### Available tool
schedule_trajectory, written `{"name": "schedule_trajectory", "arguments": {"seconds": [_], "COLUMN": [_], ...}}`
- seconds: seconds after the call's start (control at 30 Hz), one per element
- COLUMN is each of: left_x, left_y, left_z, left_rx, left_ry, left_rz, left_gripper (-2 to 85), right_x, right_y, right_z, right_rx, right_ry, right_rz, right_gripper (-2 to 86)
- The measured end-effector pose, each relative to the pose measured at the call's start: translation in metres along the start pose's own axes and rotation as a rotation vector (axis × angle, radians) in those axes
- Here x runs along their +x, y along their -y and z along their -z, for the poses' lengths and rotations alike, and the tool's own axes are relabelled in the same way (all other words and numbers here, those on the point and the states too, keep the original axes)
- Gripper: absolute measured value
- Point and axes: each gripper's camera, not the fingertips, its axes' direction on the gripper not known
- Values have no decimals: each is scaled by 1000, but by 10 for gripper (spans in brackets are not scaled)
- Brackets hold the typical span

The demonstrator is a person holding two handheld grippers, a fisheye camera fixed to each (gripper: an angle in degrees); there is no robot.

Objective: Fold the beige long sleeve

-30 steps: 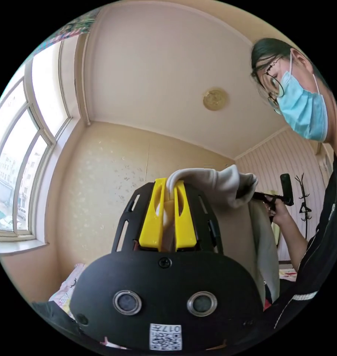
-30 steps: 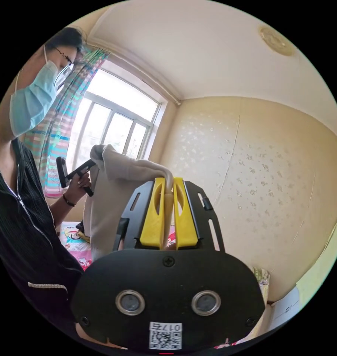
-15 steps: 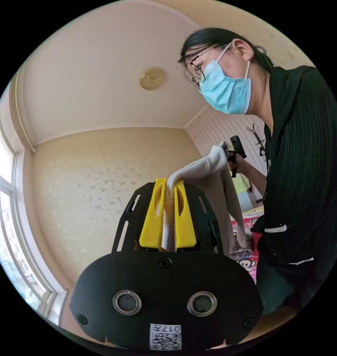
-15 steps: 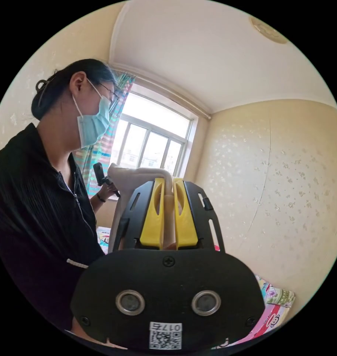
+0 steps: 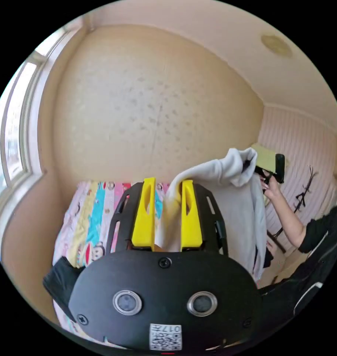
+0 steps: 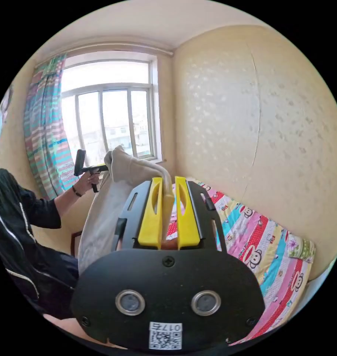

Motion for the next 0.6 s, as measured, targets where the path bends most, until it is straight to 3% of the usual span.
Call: {"name": "schedule_trajectory", "arguments": {"seconds": [0.07,0.13,0.2,0.3,0.5,0.6], "left_x": [-78,-98,-103,-120,-217,-262], "left_y": [-4,-9,-22,-67,-210,-294], "left_z": [-60,-66,-49,-7,53,82], "left_rx": [-135,-187,-164,-93,-295,-362], "left_ry": [62,152,236,262,129,110], "left_rz": [128,109,67,73,501,767], "left_gripper": [130,127,131,126,109,111], "right_x": [60,95,118,140,166,165], "right_y": [-9,-23,-52,-101,-247,-327], "right_z": [-42,-47,-15,19,77,128], "right_rx": [-42,1,178,169,-147,-97], "right_ry": [-16,-8,23,25,-48,-117], "right_rz": [-117,-203,-281,-360,-593,-858], "right_gripper": [157,166,169,168,164,161]}}
